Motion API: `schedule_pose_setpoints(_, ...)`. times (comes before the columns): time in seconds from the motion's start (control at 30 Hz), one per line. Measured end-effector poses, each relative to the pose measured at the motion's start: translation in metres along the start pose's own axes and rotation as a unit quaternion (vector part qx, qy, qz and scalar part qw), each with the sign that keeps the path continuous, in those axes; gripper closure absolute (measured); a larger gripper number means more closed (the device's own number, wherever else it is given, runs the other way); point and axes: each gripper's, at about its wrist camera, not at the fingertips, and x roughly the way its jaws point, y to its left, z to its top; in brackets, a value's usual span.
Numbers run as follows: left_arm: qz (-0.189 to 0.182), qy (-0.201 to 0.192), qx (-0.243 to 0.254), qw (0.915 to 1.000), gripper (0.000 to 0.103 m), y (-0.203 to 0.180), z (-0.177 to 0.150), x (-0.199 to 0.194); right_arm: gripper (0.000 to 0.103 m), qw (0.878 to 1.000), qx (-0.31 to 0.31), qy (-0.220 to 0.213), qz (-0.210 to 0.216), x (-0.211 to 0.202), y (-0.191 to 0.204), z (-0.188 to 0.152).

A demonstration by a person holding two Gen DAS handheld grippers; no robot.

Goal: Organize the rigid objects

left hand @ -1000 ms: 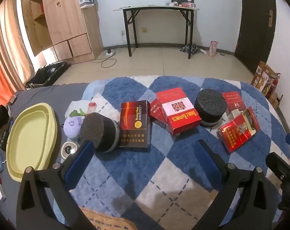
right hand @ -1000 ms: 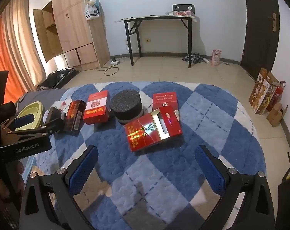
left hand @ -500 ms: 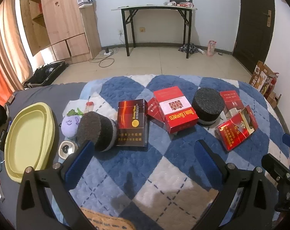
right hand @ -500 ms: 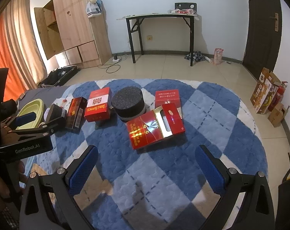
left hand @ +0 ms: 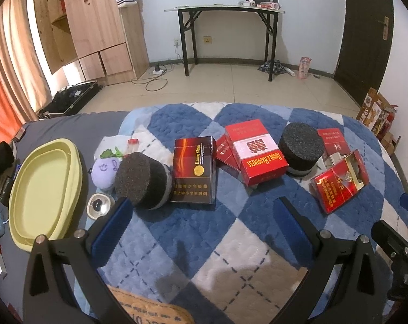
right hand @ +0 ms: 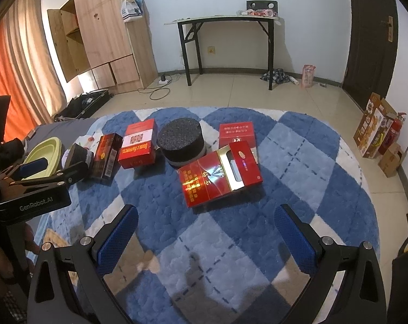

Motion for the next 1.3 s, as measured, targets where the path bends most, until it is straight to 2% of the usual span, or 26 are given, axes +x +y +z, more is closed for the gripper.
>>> schedule_pose_setpoints(0.23, -0.006, 0.014, 0.001, 0.9999, 0.0, -0.0004, -0.0022, 0.0039, 0.0, 1.0, -0.005, 0.001, -0.001, 0.0006, 0.0017, -0.0008)
schedule_pose_setpoints(0.4, 0.016, 0.02, 0.002, 0.9997, 0.0, 0.0002, -0.0043, 0.0062, 0.0, 1.0, -0.01, 0.008, 0.001, 0.0031, 0.003, -0.0012)
schedule_pose_setpoints(0.6, 0.013, 0.027, -0.009, 0.9995, 0.0, 0.0055, -0.0048, 0.0087, 0.0, 1.0, -0.011, 0.009, 0.001, 0.0033, 0.0032, -0.0009)
schedule_pose_setpoints(1.3, 0.005, 0.025, -0.003, 0.9997, 0.0, 0.003, -0.0056, 0.007, 0.0, 1.0, -0.022, 0.016, 0.002, 0.0075, 0.0082, -0.0009)
